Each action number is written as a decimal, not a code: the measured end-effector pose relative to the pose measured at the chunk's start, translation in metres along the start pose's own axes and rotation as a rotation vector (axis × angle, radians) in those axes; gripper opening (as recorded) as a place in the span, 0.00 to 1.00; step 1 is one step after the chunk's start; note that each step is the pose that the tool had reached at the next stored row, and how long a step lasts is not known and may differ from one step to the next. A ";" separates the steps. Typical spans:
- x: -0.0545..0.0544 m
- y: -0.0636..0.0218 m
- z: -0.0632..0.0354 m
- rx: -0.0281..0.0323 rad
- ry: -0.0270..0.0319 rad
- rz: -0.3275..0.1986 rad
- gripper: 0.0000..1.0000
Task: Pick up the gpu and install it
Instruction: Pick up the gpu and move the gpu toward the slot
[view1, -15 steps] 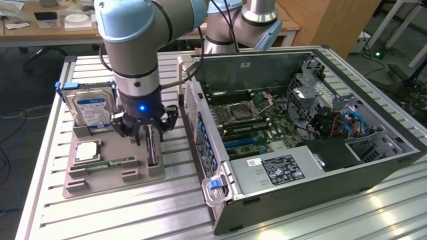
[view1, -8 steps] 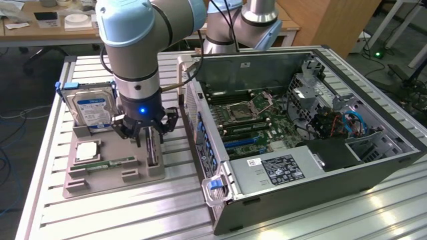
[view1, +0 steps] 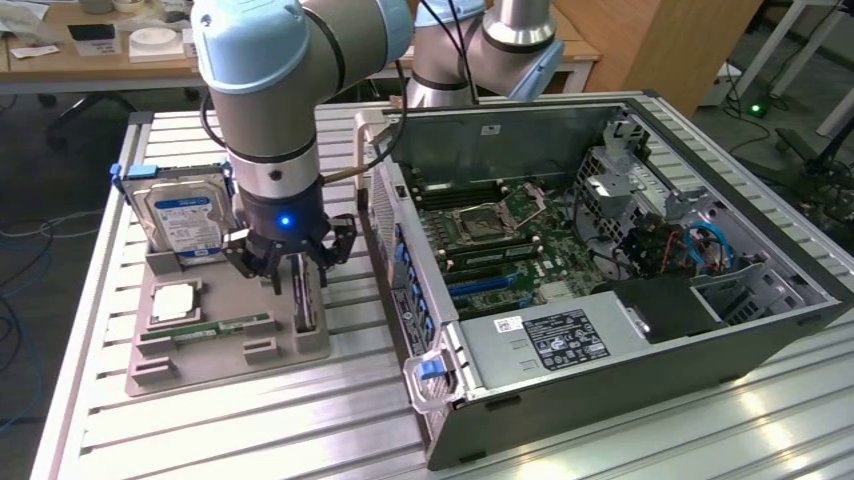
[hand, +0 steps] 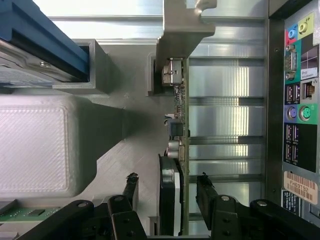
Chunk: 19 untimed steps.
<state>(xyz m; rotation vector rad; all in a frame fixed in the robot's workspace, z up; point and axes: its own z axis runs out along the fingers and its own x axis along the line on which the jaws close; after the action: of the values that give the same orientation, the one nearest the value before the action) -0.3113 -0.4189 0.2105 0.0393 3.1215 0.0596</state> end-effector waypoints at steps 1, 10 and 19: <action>0.000 0.0000 0.0000 0.0001 0.0000 0.000 0.59; 0.000 0.0000 0.0004 0.0000 0.0000 0.000 0.49; 0.000 -0.0001 0.0008 0.0002 0.0001 0.000 0.28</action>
<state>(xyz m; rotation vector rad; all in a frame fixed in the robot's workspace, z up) -0.3113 -0.4189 0.2097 0.0394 3.1216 0.0594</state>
